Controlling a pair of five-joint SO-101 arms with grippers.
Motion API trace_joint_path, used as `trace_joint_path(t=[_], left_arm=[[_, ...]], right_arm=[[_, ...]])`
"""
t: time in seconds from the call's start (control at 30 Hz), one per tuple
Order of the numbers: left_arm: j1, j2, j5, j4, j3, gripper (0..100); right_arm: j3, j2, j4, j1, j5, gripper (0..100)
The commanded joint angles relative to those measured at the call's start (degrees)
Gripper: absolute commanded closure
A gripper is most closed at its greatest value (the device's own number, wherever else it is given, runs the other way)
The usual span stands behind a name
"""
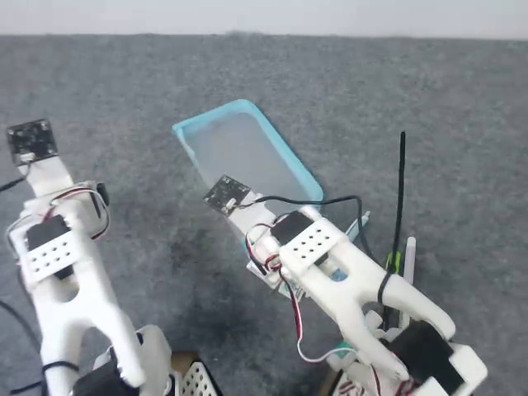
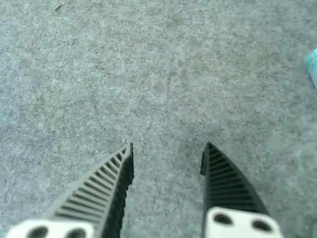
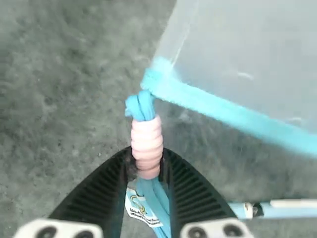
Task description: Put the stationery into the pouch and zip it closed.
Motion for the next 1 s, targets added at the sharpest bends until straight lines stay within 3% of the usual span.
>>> trace_joint_path(t=[0.0, 0.13, 0.33, 0.63, 0.97], left_arm=[[-0.09, -2.20, -0.62, 0.26, -1.71, 79], [-0.09, -2.20, -0.62, 0.26, -1.71, 79], [-0.09, -2.20, -0.62, 0.26, -1.71, 79], [-0.09, -2.20, -0.62, -0.09, -0.84, 79], [-0.09, -2.20, -0.62, -0.09, -0.84, 79]], right_arm=[[-3.08, 1.01, -0.40, 2.77, -1.67, 99.2], [-10.37, 10.24, -3.56, 4.88, -3.25, 99.2], [-25.85, 23.34, 0.75, 4.53, -3.43, 99.2], [-15.30, 15.69, 1.98, 4.97, -5.27, 99.1], [-12.66, 10.51, -2.68, 1.36, -1.85, 73.6]])
